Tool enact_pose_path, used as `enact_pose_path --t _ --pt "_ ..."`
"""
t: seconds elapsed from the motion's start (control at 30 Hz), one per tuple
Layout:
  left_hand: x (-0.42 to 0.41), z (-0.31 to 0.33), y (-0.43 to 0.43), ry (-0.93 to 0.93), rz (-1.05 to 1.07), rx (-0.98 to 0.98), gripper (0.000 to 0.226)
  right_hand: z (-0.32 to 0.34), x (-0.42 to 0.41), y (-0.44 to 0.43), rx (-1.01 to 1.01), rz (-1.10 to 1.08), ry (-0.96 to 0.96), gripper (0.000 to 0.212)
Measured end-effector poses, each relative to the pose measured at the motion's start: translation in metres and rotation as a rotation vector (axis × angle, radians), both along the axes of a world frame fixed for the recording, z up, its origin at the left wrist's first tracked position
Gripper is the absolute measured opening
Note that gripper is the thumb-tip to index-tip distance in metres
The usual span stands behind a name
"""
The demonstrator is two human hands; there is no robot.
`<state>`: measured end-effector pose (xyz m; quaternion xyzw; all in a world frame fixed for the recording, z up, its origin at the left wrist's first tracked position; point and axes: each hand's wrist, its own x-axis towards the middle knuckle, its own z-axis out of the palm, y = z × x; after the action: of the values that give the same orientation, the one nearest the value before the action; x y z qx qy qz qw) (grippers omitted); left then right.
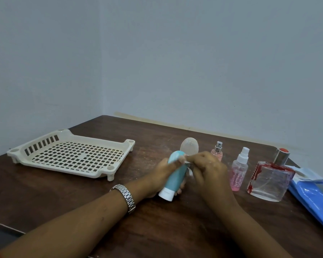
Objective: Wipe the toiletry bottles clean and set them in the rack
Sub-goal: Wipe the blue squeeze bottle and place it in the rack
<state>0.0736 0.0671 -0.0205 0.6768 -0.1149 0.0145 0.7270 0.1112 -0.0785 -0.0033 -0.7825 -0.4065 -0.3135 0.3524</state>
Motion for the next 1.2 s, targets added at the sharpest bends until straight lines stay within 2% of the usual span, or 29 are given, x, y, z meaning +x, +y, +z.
enact_pose_path --t 0.1,0.17,0.4,0.53,0.67,0.87,1.2 --pt "-0.004 0.005 -0.002 -0.023 -0.023 0.129 0.038 0.004 0.01 -0.005 0.126 0.031 0.139 0.016" --pt "-0.005 0.008 -0.001 -0.033 -0.05 0.232 0.028 0.004 0.013 -0.006 0.155 0.024 0.186 0.014" --pt "-0.007 0.012 0.004 0.012 -0.139 0.412 0.046 0.006 0.015 -0.007 0.164 0.004 0.156 0.01" --pt "-0.008 0.013 0.003 0.033 -0.212 0.428 0.053 0.008 0.015 -0.01 0.161 -0.003 0.159 0.01" --pt "-0.006 0.01 0.002 0.009 -0.184 0.395 0.059 0.009 0.013 -0.009 0.204 0.017 0.076 0.013" --pt "-0.002 0.003 0.003 -0.019 -0.147 0.331 0.045 0.009 0.002 -0.002 0.086 0.067 -0.155 0.019" --pt "-0.001 0.002 -0.002 -0.024 -0.098 0.321 0.031 0.003 0.009 0.001 0.081 -0.012 -0.044 0.018"
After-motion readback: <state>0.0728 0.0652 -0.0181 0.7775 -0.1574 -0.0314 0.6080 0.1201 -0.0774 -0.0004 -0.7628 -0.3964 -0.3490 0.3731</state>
